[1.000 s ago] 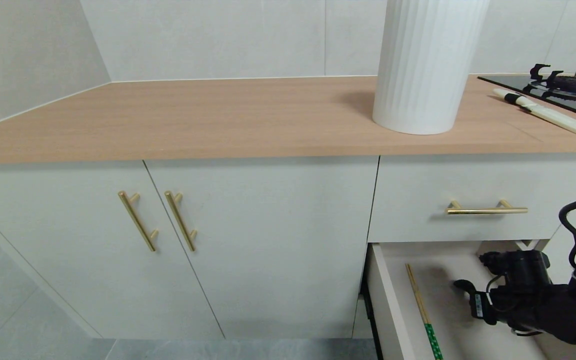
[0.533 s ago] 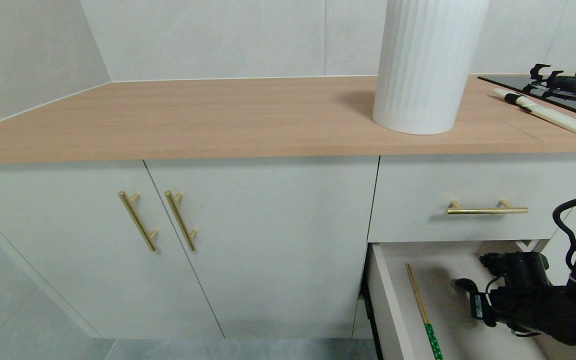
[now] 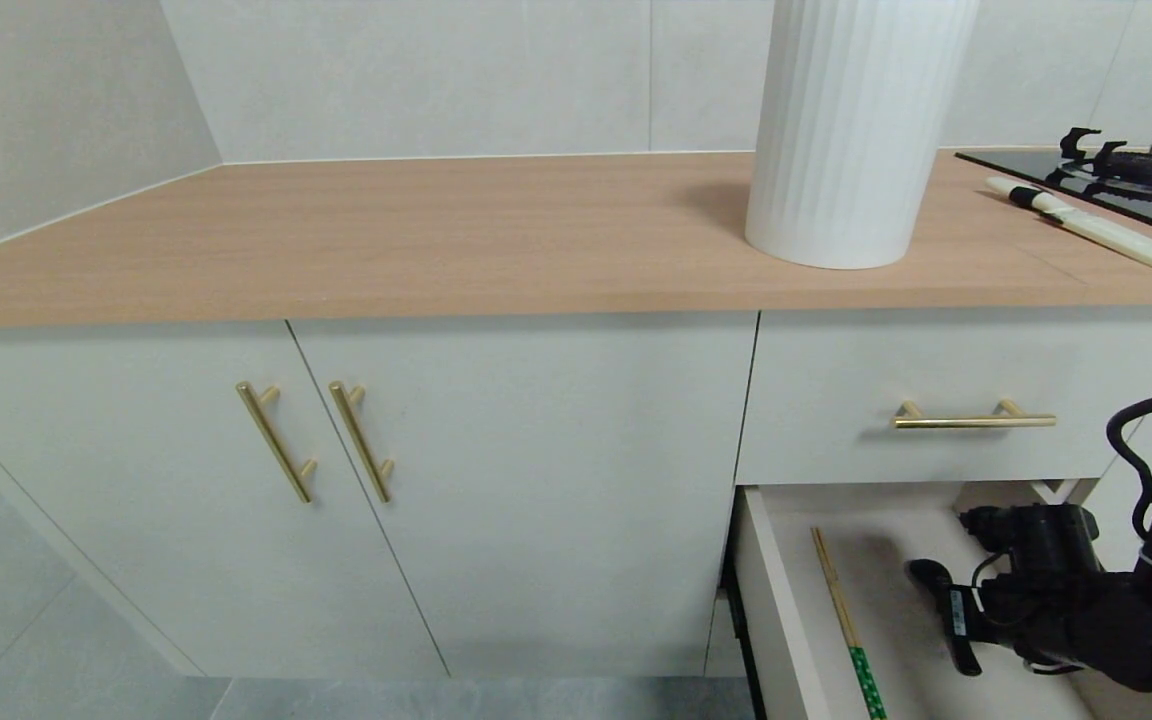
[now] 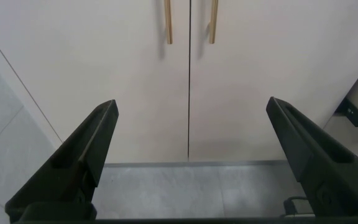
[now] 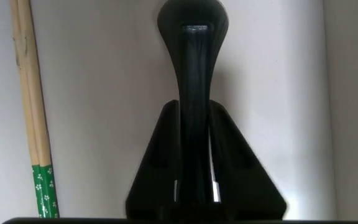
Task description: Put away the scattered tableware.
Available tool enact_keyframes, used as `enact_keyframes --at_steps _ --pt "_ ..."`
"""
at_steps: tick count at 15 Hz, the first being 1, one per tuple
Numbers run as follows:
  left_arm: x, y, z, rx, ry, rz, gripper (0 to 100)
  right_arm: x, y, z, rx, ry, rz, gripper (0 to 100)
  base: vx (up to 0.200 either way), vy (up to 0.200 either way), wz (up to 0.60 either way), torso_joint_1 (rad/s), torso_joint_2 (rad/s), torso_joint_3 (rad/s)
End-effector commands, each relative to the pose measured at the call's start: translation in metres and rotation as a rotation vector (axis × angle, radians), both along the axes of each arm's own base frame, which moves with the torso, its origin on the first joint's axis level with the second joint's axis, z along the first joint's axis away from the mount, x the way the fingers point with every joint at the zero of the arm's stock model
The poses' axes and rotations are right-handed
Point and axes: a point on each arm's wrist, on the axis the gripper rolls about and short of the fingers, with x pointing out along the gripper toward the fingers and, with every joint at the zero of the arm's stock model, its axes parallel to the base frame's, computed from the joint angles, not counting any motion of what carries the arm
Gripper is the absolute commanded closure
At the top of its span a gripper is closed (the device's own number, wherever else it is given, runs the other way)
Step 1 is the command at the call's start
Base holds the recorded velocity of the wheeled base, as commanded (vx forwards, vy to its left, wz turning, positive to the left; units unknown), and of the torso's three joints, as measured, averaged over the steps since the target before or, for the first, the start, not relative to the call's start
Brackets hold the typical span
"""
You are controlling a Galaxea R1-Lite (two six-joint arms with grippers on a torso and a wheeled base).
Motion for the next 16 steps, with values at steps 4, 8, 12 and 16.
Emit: enact_keyframes --at_steps 4,8,12,16 --pt "0.0 0.0 0.0 0.0 0.001 0.0 0 0.001 0.0 0.006 -0.005 -0.021 -0.003 0 0.0 0.0 0.0 0.0 0.0 0.0" --pt "0.0 0.0 0.0 0.0 0.001 0.0 0 -0.008 0.003 0.039 -0.009 -0.105 0.004 0 0.0 0.0 0.0 0.0 0.0 0.0" --pt "0.0 0.0 0.0 0.0 0.001 0.0 0 -0.03 0.017 0.09 -0.004 -0.145 0.057 0 0.0 0.0 0.0 0.0 0.0 0.0" --pt "0.0 0.0 0.0 0.0 0.001 0.0 0 -0.061 0.034 0.143 0.005 -0.153 0.139 0 0.0 0.0 0.0 0.0 0.0 0.0"
